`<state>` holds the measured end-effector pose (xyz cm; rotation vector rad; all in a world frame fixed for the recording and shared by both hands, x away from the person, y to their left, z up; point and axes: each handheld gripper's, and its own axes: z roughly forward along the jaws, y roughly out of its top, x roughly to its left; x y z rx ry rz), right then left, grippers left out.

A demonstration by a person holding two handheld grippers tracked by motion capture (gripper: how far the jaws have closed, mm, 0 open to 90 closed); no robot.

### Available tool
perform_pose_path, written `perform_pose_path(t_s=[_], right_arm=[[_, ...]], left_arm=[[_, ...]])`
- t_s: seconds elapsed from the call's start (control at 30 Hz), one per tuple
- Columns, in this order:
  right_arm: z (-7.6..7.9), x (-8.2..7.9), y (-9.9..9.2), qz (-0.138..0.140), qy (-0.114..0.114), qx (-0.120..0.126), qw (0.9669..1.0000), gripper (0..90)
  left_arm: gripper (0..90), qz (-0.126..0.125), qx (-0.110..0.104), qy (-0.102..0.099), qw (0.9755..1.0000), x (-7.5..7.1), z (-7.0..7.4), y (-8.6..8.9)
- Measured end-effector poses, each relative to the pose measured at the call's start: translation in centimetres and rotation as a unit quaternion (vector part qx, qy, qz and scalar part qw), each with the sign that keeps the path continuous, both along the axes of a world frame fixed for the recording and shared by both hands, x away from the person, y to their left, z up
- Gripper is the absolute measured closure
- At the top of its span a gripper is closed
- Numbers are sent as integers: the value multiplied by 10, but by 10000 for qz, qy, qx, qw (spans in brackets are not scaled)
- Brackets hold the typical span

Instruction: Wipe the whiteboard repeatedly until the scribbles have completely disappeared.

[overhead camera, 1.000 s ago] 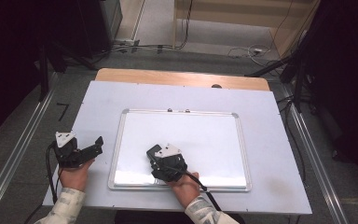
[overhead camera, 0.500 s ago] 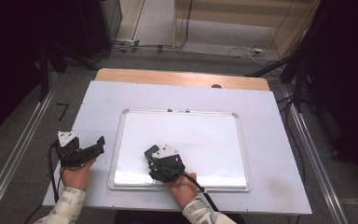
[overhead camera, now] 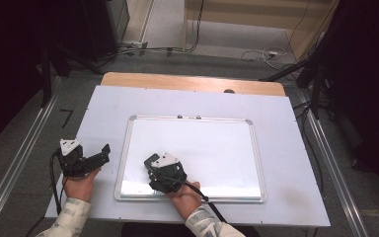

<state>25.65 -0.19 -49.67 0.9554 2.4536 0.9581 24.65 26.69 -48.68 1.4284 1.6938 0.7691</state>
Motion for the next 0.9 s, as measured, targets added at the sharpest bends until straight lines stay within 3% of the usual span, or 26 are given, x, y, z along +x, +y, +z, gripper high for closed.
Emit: perform_pose_path(t_s=[0.3,0.9], right_arm=[[0,0,-13,-5,-5,-11,10000,387],[0,4,-59,-257,-16,10,9997,386]], left_arm=[[41,13,-5,-2,10000,-1,0,1],[41,13,16,30,10000,-1,-1,0]])
